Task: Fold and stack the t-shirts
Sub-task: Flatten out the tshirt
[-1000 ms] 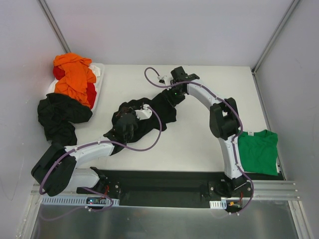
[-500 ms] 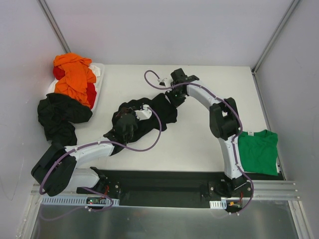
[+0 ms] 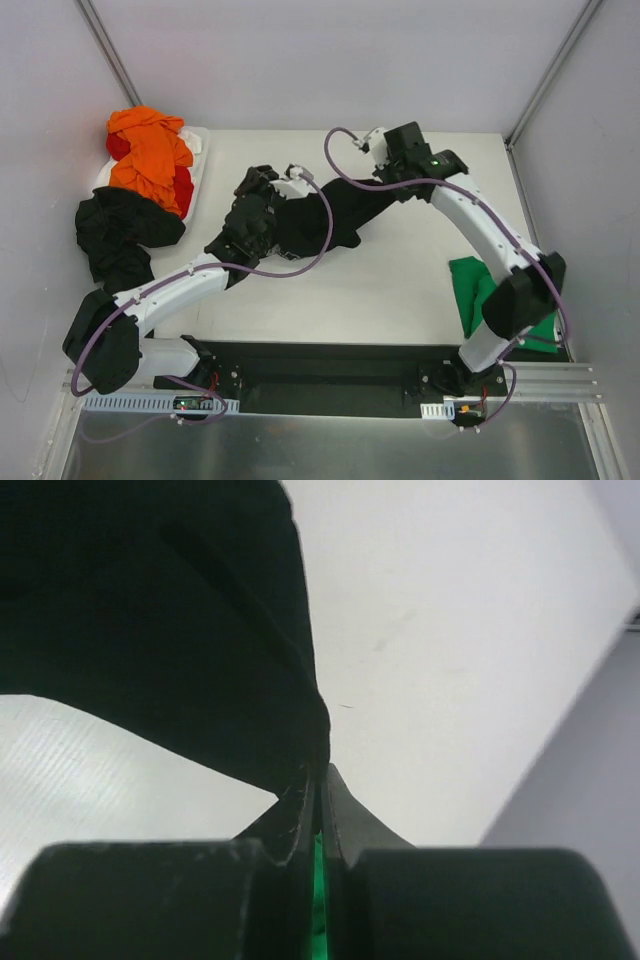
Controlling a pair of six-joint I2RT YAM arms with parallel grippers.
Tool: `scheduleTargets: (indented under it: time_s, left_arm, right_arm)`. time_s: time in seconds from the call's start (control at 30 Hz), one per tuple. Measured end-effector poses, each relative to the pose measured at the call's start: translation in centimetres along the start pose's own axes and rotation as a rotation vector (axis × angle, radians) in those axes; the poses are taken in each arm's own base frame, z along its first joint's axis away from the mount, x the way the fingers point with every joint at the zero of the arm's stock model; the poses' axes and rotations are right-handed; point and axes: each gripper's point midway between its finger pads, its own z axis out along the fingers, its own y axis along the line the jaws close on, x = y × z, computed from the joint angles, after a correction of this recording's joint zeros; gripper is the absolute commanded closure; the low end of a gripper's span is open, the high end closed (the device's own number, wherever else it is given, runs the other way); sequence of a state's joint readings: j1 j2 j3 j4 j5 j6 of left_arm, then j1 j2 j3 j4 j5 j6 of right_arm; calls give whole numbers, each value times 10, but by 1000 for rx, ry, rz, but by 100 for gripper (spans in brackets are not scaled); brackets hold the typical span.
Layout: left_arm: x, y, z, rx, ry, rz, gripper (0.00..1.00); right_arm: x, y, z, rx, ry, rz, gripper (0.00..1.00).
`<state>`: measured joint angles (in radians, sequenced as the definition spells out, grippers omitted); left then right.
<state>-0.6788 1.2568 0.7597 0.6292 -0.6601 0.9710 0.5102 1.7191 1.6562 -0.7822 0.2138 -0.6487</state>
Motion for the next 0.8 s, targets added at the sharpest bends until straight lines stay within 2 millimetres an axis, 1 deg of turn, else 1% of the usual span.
scheduleTargets:
  time_s: [0.07, 0.13, 0.27, 0.37, 0.47, 0.53, 0.6, 0.67, 0.8]
  left_arm:
    - [-18, 19, 3, -35, -32, -21, 100]
    - [-38, 43, 6, -76, -67, -44, 100]
    - [-69, 80, 7, -128, -119, -91, 100]
    - [-81, 97, 6, -145, -137, -115, 100]
    - [-84, 101, 0, -138, -143, -116, 100]
    - [-88, 103, -7, -124, -156, -114, 100]
    - [-93, 110, -18, -122, -178, -123, 100]
    - [-97, 123, -28, -135, -198, -135, 100]
    - [-106, 168, -50, -210, -245, -182, 100]
  right_arm:
    - [-5, -19, -37, 75, -65, 14, 99]
    - [-4, -36, -72, 145, -116, 29, 99]
    - [6, -56, -128, 241, -185, 60, 99]
    - [19, -60, -158, 273, -236, 79, 99]
    - [35, -61, -188, 295, -295, 88, 99]
    - [46, -62, -209, 315, -336, 89, 99]
    - [53, -67, -233, 350, -391, 93, 99]
    - [57, -73, -254, 387, -435, 99, 99]
    - [53, -92, -300, 469, -538, 121, 99]
